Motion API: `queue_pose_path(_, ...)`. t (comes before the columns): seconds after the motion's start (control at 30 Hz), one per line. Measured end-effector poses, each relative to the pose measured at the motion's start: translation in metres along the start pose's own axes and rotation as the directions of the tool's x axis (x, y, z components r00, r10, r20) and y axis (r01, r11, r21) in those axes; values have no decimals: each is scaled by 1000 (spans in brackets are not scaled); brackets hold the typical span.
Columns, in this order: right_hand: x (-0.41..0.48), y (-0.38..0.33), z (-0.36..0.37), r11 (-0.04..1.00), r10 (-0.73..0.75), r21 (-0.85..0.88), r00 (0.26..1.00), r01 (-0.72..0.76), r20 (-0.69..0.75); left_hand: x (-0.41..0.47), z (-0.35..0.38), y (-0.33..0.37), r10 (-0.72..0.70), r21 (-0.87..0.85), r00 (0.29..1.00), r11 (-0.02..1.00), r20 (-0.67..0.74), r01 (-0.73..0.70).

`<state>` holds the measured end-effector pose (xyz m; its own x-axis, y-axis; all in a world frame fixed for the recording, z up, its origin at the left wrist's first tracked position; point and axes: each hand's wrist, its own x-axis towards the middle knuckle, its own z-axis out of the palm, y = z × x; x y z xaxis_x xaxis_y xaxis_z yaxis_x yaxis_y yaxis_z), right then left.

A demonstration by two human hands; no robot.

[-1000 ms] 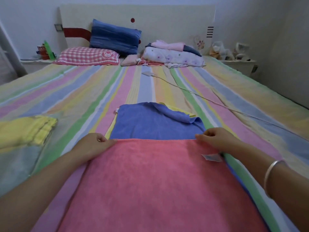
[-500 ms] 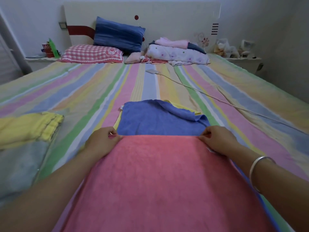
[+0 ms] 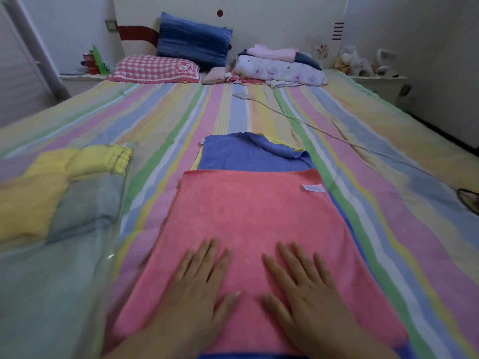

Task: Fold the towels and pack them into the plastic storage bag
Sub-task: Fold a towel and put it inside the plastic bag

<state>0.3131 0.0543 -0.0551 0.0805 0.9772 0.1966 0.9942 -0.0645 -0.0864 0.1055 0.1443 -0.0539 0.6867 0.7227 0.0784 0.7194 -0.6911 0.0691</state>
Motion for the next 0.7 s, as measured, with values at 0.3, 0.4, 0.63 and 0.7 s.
queue_pose_path(0.3, -73, 12, -22, 999, 46, -2, 996, -46, 80, -53, -23, -10, -151, 18, 954, 988, 260, 152)
queue_pose_path(0.4, -76, 9, -21, 992, 127, 6, 990, -128, 55, -60, -34, -5, -120, 23, 948, 993, 294, 119)
queue_pose_path(0.63, -69, -11, -16, 952, 289, -95, 956, -293, -51, -58, -27, -12, 20, 12, 998, 1000, 57, -20)
queue_pose_path(0.7, -68, -7, -16, 938, 315, -129, 947, -321, -60, -57, -23, -17, 41, 94, 999, 995, -23, -39)
